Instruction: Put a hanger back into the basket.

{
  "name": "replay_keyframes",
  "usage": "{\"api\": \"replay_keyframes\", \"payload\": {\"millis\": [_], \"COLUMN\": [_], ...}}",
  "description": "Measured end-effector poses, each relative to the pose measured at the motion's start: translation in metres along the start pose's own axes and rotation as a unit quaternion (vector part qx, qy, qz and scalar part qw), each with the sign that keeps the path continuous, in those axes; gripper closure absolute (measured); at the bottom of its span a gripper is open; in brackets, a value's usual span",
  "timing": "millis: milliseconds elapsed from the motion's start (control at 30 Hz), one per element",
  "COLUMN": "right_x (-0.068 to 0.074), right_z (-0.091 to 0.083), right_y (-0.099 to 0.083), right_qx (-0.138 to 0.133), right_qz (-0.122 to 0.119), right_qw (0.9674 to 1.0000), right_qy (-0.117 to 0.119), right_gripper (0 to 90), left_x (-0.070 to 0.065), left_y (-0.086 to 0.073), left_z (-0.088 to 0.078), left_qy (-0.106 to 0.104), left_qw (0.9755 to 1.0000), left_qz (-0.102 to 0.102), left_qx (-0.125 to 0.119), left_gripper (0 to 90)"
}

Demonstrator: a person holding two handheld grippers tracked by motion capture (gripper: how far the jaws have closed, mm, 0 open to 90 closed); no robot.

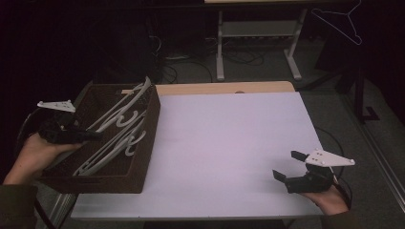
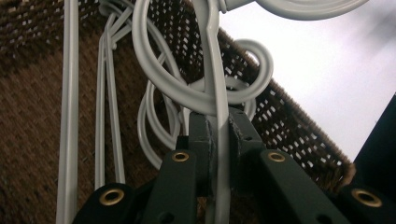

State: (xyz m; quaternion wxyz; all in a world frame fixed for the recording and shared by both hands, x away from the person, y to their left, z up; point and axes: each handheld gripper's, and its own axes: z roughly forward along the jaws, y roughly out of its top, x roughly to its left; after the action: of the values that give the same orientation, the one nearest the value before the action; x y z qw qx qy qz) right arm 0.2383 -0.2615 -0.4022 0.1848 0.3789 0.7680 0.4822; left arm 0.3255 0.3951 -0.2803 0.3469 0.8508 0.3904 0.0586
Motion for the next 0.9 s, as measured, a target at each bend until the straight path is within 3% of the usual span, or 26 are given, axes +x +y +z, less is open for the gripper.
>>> {"api": "replay_keyframes", "payload": {"millis": [367, 500, 633, 667, 700, 767, 900], "right_x": [0.000, -0.001, -0.001, -0.001, -0.001, -0.001, -0.002], "right_z": [0.001, 0.000, 0.000, 0.000, 0.000, -0.001, -0.001], "right_y": [0.000, 0.000, 0.000, 0.000, 0.000, 0.000, 0.000], "right_qx": [0.001, 0.000, 0.000, 0.000, 0.000, -0.001, -0.003], "right_qz": [-0.002, -0.002, -0.001, -0.001, -0.002, -0.001, -0.001], "right_qw": [1.0000, 1.0000, 1.0000, 1.0000, 1.0000, 1.0000, 1.0000], "right_qy": [-0.001, -0.001, -0.002, -0.002, -0.002, -0.002, -0.002], "right_gripper": [4.0, 4.0, 4.0, 4.0, 4.0, 4.0, 4.0], "left_x": [0.012, 0.019, 0.022, 0.022, 0.022, 0.025, 0.026], "left_y": [-0.012, -0.014, -0.016, -0.017, -0.018, -0.020, -0.020], "left_z": [0.018, 0.028, 0.038, 0.039, 0.041, 0.040, 0.035], "left_qy": [-0.009, -0.012, -0.014, 0.000, 0.016, 0.027, 0.033], "left_qw": [0.9989, 0.9979, 0.9979, 0.9980, 0.9978, 0.9975, 0.9985], "left_qz": [-0.015, -0.011, -0.019, -0.014, -0.011, -0.012, -0.017], "left_qx": [0.044, 0.063, 0.061, 0.062, 0.064, 0.064, 0.041], "left_gripper": [81.5, 81.4, 81.0, 79.0, 69.6, 58.0, 48.8]}}
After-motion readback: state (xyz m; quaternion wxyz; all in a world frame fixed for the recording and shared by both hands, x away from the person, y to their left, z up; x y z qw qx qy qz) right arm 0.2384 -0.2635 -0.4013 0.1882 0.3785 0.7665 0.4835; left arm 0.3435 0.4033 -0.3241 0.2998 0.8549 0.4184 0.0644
